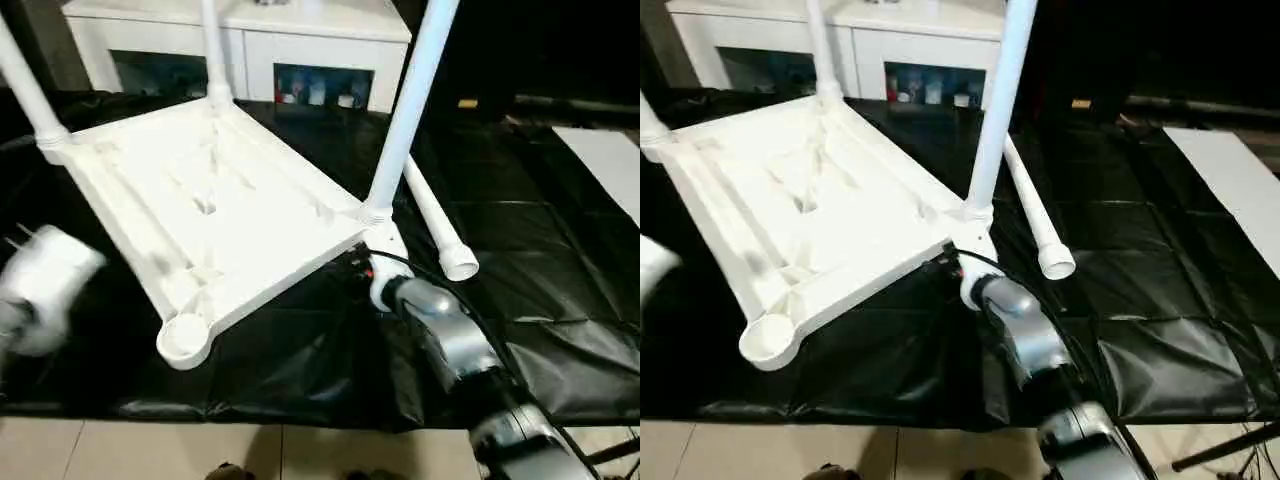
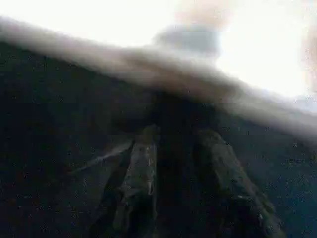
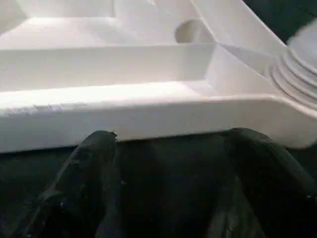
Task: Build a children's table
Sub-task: Rotate table base
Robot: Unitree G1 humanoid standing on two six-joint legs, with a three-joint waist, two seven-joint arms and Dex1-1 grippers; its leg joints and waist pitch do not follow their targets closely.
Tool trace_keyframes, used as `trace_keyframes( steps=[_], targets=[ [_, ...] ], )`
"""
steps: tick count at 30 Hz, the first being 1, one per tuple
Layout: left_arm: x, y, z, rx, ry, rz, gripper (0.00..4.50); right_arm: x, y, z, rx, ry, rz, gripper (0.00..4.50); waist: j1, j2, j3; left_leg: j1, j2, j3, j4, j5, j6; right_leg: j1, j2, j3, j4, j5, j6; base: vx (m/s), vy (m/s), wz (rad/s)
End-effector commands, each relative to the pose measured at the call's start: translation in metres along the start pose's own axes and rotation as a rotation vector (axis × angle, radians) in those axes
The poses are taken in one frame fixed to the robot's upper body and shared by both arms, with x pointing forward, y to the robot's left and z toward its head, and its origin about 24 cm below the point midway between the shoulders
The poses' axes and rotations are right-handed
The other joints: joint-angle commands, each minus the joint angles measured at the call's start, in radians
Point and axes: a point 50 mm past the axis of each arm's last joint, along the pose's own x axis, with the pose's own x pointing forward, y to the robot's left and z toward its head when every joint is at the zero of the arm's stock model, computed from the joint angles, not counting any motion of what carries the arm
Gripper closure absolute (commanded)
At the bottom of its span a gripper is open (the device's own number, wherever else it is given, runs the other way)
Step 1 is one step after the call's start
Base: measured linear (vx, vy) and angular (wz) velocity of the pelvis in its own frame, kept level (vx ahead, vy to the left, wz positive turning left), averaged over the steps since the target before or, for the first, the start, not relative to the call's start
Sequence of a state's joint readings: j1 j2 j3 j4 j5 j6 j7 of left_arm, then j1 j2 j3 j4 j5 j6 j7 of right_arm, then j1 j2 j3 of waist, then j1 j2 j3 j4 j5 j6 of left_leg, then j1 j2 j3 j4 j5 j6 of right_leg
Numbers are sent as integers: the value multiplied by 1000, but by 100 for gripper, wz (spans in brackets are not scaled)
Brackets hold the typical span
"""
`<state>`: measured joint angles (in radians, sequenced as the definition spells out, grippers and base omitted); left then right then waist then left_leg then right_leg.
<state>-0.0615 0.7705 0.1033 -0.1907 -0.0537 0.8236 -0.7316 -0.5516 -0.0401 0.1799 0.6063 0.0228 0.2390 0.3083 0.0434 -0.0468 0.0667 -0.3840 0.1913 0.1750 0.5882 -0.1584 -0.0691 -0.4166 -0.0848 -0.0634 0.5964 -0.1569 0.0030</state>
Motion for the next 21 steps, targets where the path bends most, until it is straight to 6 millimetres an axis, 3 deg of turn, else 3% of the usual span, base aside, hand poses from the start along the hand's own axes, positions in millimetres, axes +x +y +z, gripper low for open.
trace_keyframes(
  steps=[1,3,4,5,7,11,13,16,18,21],
  targets=[
    [2,-10,6,10,-21,-56,318,1,-3,0,-16,3,-15,66,-5,31,-58,37,32,-20,-89,-528,-74,17,-46,42,-78,-422,-149,0,0,0],
    [11,-32,18,-5,-88,-149,318,3,0,0,-19,2,-2,66,-8,29,-60,35,31,-19,-88,-516,-73,20,-46,43,-77,-425,-140,0,0,0],
    [13,-35,20,-8,-109,-162,318,4,1,1,-16,1,3,66,-6,28,-58,40,30,-18,-85,-523,-71,16,-43,42,-84,-445,-134,0,0,0],
    [15,-37,22,-10,-124,-166,318,4,1,1,-14,1,5,66,-4,27,-61,41,29,-18,-83,-521,-69,15,-45,43,-84,-452,-132,0,0,0],
    [20,-41,26,-27,-142,-165,318,5,2,0,-11,-1,15,66,-7,26,-60,31,29,-22,-86,-513,-69,23,-44,39,-83,-463,-123,0,0,0],
    [37,-44,32,-42,-171,-116,318,6,4,-2,-13,0,36,66,-11,23,-62,36,27,-22,-81,-531,-67,18,-43,37,-90,-493,-107,0,0,0],
    [44,-44,39,-54,-201,-81,318,5,4,-2,-16,-5,37,66,-14,23,-62,29,26,-26,-83,-527,-67,24,-44,33,-91,-512,-97,0,0,0],
    [58,-47,50,-62,-244,-42,318,3,1,0,-8,-23,27,66,-13,22,-60,41,24,-24,-77,-552,-60,12,-42,30,-104,-547,-84,0,0,0],
    [67,-51,58,-61,-271,-34,318,-1,-5,3,7,-39,-8,66,-15,22,-59,34,24,-29,-80,-553,-58,20,-43,24,-108,-577,-69,0,0,0],
    [77,-58,71,-68,-313,-39,318,-8,-15,9,9,-67,-66,66,-13,21,-62,39,24,-31,-78,-560,-60,18,-45,19,-112,-591,-56,0,0,0]
  ],
)
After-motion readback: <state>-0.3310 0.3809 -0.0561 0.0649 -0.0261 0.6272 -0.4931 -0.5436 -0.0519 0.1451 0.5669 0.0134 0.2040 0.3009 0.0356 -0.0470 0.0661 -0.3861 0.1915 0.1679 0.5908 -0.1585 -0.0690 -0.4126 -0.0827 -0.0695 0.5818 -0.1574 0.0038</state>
